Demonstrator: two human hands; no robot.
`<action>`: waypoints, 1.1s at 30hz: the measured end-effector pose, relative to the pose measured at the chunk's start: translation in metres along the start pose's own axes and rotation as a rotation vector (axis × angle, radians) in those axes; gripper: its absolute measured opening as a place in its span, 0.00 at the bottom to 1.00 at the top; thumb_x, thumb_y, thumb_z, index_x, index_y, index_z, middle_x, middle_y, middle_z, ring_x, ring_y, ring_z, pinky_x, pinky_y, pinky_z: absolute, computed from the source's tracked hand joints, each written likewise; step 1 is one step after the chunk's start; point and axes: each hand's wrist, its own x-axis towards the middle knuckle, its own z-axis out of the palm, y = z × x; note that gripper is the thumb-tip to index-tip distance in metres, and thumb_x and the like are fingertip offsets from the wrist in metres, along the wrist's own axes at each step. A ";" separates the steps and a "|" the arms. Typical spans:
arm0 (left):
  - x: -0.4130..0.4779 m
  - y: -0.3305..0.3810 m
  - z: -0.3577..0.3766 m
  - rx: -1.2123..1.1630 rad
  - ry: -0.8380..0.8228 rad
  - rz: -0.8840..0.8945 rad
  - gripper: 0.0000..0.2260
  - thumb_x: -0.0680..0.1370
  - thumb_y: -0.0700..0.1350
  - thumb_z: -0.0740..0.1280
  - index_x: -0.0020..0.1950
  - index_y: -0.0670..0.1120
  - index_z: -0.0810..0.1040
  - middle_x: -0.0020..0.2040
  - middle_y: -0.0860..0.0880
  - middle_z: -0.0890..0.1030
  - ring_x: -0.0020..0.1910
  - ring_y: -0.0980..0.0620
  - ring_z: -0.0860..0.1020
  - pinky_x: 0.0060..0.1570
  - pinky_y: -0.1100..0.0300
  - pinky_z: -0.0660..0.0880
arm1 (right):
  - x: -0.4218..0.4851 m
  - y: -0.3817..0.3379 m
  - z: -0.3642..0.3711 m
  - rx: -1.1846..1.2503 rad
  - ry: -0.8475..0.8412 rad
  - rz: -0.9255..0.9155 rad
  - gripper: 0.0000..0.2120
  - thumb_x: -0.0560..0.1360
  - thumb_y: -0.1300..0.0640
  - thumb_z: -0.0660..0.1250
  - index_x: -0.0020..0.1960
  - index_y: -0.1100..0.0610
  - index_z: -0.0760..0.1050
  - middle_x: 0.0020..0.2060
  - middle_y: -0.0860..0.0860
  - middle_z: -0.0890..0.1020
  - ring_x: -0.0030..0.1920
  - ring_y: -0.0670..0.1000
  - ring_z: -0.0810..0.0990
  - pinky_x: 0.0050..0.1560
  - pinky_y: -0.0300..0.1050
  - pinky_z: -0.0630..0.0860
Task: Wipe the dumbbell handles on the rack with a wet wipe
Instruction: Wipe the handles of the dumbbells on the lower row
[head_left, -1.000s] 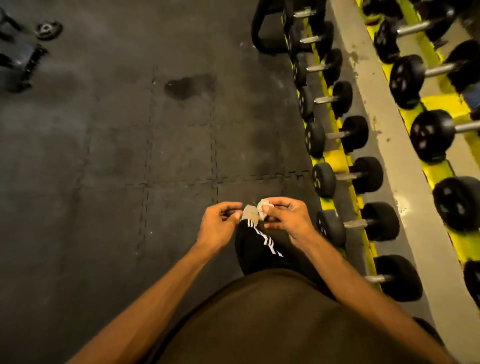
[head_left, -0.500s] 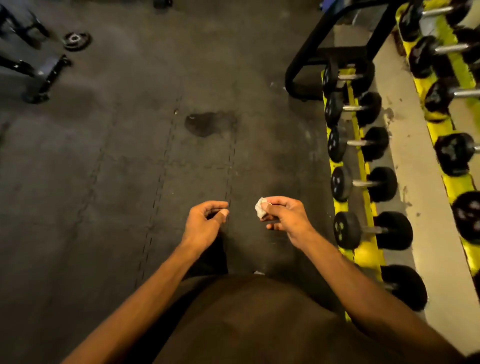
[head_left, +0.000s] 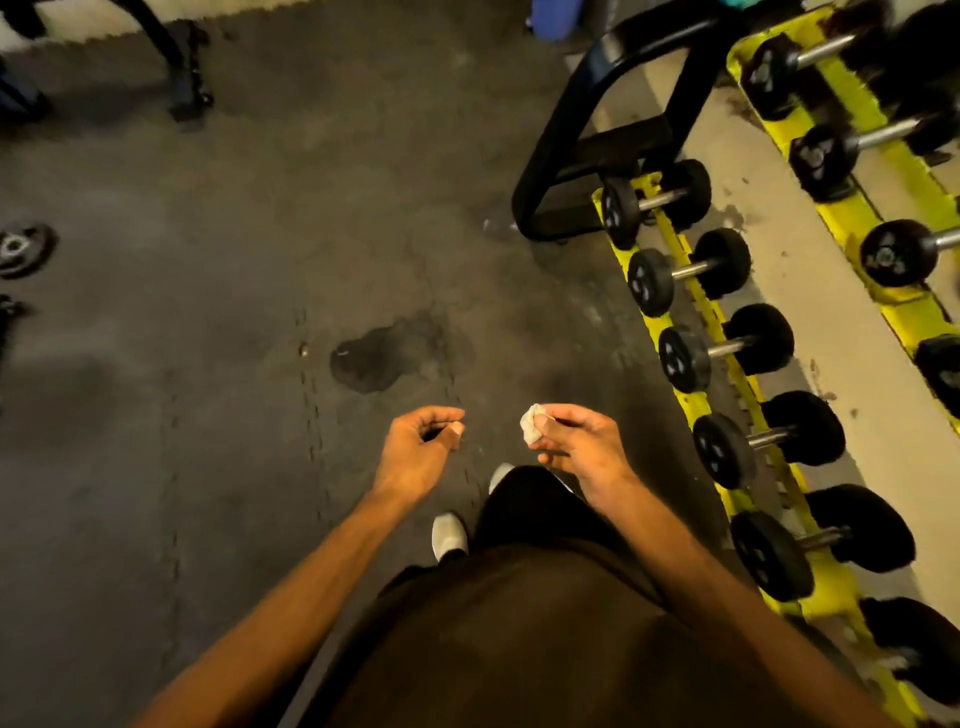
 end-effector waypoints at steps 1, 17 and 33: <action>0.022 0.010 -0.001 0.018 -0.022 0.005 0.08 0.79 0.33 0.68 0.55 0.42 0.82 0.44 0.47 0.83 0.40 0.54 0.80 0.45 0.69 0.78 | 0.015 -0.010 0.004 0.039 0.026 0.010 0.10 0.74 0.63 0.73 0.55 0.61 0.82 0.45 0.60 0.86 0.37 0.52 0.84 0.36 0.42 0.79; 0.384 0.242 0.070 0.254 -0.316 0.088 0.07 0.79 0.33 0.68 0.53 0.44 0.82 0.42 0.46 0.83 0.39 0.54 0.79 0.43 0.68 0.78 | 0.292 -0.259 0.009 0.279 0.270 -0.032 0.06 0.76 0.61 0.71 0.52 0.58 0.82 0.42 0.57 0.85 0.38 0.51 0.82 0.35 0.42 0.78; 0.707 0.368 0.294 0.886 -0.911 0.313 0.06 0.77 0.42 0.71 0.50 0.53 0.84 0.44 0.58 0.83 0.45 0.61 0.81 0.47 0.68 0.75 | 0.532 -0.354 -0.058 0.778 0.892 -0.013 0.06 0.74 0.64 0.73 0.48 0.55 0.83 0.43 0.53 0.86 0.44 0.50 0.84 0.43 0.44 0.81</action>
